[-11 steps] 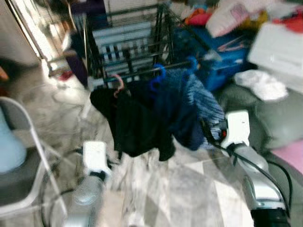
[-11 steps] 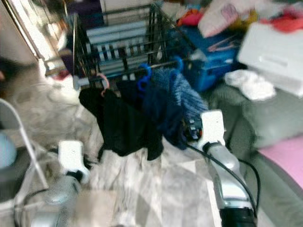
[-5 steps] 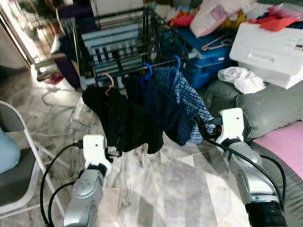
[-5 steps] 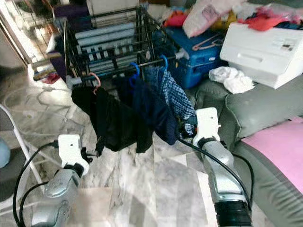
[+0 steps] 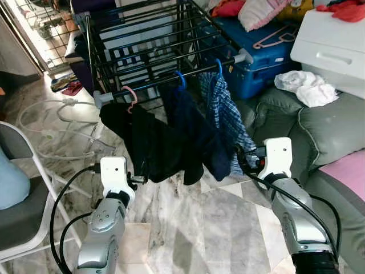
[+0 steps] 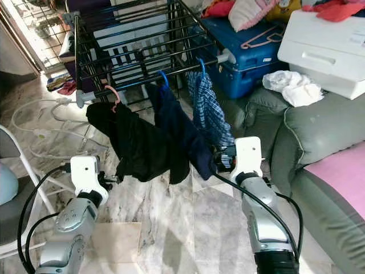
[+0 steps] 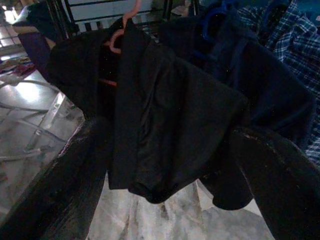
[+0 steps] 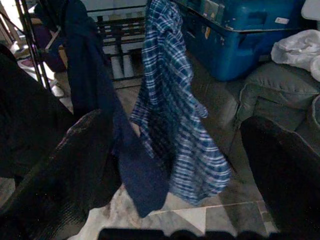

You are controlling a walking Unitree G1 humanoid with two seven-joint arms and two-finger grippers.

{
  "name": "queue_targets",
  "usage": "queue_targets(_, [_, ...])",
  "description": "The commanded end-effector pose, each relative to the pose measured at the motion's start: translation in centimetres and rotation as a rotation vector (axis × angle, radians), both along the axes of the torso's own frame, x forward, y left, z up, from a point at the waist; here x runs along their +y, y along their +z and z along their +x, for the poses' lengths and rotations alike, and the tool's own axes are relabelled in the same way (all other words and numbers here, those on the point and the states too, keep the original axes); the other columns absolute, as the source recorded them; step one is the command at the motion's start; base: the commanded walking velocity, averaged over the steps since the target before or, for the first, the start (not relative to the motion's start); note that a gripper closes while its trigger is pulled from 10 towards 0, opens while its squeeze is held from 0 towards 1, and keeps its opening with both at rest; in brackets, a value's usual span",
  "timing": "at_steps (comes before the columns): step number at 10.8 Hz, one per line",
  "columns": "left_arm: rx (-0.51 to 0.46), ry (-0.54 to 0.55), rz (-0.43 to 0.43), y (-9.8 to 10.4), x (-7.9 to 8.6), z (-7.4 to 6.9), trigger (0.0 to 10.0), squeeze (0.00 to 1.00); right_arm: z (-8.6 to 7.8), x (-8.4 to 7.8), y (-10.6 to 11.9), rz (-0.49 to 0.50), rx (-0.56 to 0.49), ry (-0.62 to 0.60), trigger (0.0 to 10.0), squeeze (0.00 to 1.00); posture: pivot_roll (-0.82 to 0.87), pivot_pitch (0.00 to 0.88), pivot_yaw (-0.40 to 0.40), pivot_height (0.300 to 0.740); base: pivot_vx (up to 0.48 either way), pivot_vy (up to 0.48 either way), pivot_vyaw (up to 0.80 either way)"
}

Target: Hang hanger

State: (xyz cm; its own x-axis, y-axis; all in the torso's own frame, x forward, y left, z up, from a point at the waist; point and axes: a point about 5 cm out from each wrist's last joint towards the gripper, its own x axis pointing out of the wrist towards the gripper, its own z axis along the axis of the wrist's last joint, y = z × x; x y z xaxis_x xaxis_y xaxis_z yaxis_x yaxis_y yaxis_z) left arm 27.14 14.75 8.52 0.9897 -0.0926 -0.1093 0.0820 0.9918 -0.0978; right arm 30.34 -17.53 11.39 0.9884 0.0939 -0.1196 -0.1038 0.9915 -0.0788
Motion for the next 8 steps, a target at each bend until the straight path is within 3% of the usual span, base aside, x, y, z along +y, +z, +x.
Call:
queue_targets(1, [0.011, 0.019, 0.008, -0.29, 0.81, -0.09, 10.0, 0.00, 0.09, 0.74, 0.72, 0.003, -0.031, 0.024, 10.0, 0.00, -0.13, 0.000, 0.155, 0.740, 0.000, 0.000, 0.00])
queue_targets(8, [0.011, 0.019, 0.008, -0.29, 0.81, -0.09, 10.0, 0.00, 0.09, 0.74, 0.72, 0.003, -0.031, 0.024, 10.0, 0.00, -0.13, 0.000, 0.155, 0.740, 0.000, 0.000, 0.00])
